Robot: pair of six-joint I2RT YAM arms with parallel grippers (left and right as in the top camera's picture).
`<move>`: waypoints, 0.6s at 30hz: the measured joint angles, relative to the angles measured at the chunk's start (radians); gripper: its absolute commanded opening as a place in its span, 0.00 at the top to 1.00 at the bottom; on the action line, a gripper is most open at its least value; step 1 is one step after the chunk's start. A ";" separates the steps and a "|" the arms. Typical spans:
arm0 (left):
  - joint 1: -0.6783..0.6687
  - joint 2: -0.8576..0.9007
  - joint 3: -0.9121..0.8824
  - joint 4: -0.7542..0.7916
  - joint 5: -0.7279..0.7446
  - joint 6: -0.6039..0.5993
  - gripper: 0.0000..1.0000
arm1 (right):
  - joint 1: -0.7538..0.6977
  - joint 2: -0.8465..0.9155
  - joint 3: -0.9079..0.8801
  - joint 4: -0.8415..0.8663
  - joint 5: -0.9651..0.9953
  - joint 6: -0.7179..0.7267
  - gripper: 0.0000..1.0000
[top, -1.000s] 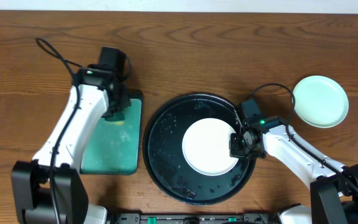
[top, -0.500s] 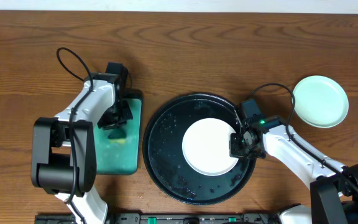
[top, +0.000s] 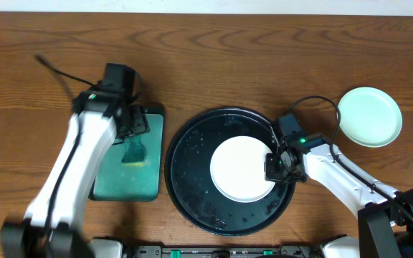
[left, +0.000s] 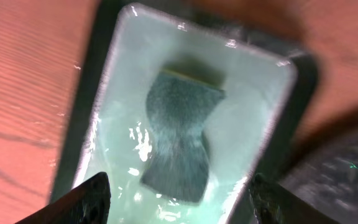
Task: Clean dirty plates on tray and stack at the side
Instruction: 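Return the sponge to the water tray with the left gripper, then lift the white plate with the right gripper and tilt it up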
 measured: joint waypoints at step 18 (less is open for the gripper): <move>-0.017 -0.449 0.000 -0.092 -0.001 0.002 0.20 | -0.002 -0.106 0.060 -0.028 -0.119 0.018 0.99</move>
